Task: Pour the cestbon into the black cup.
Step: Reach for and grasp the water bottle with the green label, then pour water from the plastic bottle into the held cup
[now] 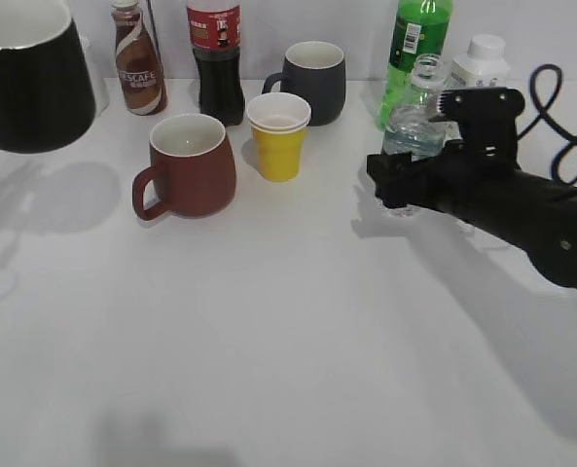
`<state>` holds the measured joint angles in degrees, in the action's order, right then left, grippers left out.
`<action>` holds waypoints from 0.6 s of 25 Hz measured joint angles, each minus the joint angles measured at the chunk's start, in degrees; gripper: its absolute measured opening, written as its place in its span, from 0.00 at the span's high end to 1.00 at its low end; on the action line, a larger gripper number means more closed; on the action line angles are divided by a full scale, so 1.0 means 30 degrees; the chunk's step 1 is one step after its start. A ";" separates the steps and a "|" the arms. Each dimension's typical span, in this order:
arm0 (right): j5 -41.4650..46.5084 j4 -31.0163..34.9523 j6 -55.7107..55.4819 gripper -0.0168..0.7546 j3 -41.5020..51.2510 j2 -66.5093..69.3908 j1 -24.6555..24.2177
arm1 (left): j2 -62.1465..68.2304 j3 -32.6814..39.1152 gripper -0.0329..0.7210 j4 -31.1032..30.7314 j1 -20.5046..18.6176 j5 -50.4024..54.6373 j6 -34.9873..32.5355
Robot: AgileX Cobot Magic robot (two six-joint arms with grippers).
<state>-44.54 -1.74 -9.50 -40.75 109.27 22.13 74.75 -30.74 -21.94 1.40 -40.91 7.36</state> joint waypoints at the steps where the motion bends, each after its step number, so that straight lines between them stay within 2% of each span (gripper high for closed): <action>1: 0.0000 0.0013 0.0000 0.18 -0.0457 0.0411 0.0000 | 0.0000 0.0000 0.91 -0.0292 0.0000 0.0023 0.0255; 3: -0.0019 0.0071 -0.0012 0.23 -0.1066 0.0954 0.0000 | 0.0000 0.0000 0.91 -0.0661 0.0000 0.0092 0.0698; 5: -0.0134 0.0052 -0.0012 0.38 -0.1265 0.1134 0.0000 | 0.0000 0.0000 0.91 -0.1138 0.0000 0.0184 0.0900; 8: 0.0146 -0.1276 -0.0012 0.39 -0.1263 0.0889 0.0000 | 0.0000 0.0000 0.91 -0.2232 0.0419 0.0497 0.1647; 11: 0.1195 -0.4746 -0.0049 0.39 -0.1207 -0.0287 0.0000 | -0.0039 0.0000 0.91 -0.2843 0.1997 0.1661 0.2619; 13: 0.1979 -0.7286 -0.0049 0.39 -0.1207 -0.1630 0.0051 | -0.0039 0.0000 0.91 -0.2979 0.3570 0.2812 0.2764; 15: 0.3271 -0.8860 0.0057 0.39 -0.1309 -0.3142 0.0263 | -0.0039 0.0000 0.91 -0.2886 0.5085 0.3598 0.2801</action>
<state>-34.73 -28.32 -9.33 -44.68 99.84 22.92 74.64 -30.74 -30.60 16.66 -30.12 15.76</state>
